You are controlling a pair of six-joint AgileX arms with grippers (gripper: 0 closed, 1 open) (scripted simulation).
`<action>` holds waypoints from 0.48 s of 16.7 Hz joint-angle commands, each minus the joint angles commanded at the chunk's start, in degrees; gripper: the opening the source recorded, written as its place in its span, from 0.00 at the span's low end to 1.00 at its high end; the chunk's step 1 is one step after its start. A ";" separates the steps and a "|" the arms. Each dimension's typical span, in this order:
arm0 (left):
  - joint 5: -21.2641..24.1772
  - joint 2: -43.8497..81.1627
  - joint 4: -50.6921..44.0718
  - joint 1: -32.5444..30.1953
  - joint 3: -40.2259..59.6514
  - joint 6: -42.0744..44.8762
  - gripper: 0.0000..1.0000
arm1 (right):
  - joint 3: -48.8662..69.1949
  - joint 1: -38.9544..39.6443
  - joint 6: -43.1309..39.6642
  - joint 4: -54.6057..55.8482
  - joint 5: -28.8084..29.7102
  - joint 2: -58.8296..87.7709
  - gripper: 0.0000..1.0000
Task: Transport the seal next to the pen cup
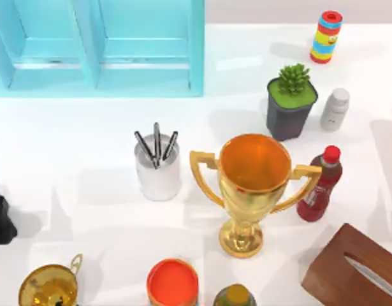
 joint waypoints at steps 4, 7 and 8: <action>0.00 1.88 -1.82 0.18 1.86 0.21 1.00 | 0.00 0.00 0.00 0.00 0.00 0.00 1.00; 0.00 9.22 -8.37 0.81 8.71 0.96 1.00 | 0.00 0.00 0.00 0.00 0.00 0.00 1.00; 0.00 12.85 -11.37 1.10 11.92 1.30 1.00 | 0.00 0.00 0.00 0.00 0.00 0.00 1.00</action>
